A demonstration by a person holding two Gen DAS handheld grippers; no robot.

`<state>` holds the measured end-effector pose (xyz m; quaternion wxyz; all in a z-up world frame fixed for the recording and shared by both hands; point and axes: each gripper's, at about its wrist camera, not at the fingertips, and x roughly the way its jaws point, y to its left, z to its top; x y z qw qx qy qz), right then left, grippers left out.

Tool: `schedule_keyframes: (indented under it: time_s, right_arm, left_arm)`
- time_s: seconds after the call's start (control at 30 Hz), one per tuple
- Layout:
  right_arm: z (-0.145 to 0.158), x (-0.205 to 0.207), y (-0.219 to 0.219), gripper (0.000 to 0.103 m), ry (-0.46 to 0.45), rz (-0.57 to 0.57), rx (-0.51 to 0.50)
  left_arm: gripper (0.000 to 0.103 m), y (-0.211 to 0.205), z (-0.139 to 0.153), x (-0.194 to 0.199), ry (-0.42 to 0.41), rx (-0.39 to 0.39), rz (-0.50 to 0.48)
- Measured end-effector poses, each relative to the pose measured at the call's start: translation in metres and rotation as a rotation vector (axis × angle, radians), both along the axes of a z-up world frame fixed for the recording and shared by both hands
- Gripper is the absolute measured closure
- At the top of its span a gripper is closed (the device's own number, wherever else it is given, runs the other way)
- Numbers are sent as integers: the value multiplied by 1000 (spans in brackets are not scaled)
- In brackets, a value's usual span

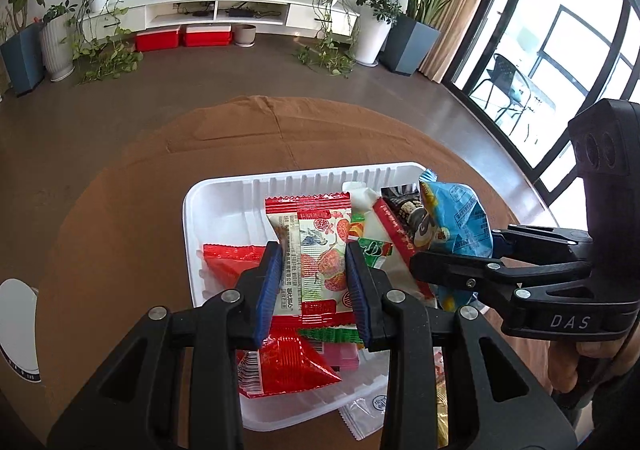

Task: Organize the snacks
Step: 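Open both tools to drop the packets into the tray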

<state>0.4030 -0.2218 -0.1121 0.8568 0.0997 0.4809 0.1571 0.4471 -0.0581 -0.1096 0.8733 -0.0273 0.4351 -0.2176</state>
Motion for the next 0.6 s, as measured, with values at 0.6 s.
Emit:
schedule_keyframes:
  time_s: [0.6]
  right_arm:
    - [-26,21,6,54,24,-38,-43]
  left_arm:
    - [65,-12,-30,22,16,27,-4]
